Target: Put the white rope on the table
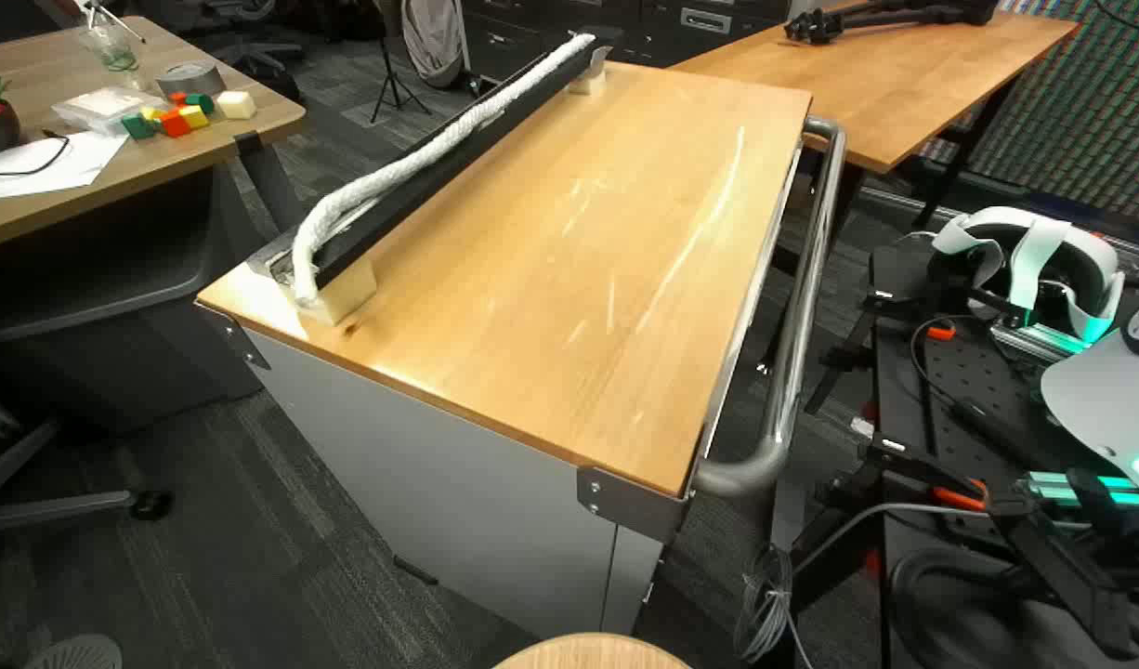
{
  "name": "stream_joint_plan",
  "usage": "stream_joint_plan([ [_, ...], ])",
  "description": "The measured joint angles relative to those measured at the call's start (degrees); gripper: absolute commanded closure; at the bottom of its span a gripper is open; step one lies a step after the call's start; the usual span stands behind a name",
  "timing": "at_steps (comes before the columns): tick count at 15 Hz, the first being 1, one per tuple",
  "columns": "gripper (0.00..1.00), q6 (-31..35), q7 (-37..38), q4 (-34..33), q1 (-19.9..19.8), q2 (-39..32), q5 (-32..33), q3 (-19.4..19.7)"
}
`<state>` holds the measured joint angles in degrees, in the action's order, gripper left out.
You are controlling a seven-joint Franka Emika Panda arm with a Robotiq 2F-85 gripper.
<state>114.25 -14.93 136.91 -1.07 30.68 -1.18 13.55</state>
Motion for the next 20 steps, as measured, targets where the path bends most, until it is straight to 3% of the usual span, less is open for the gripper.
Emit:
stream_joint_plan([
  [9,0.00,-0.03,0.00,-0.94,-0.02,0.36,0.00,-0.04],
  [12,0.00,1.86,2.51,-1.74,-0.12,0.11,-6.08,0.22],
  [16,0.00,2.36,6.96,-7.68,-0.29,-3.13,-14.84,1.56],
  [20,0.00,2.23,7.00,-7.92,-0.43,-4.36,-15.18,1.38],
])
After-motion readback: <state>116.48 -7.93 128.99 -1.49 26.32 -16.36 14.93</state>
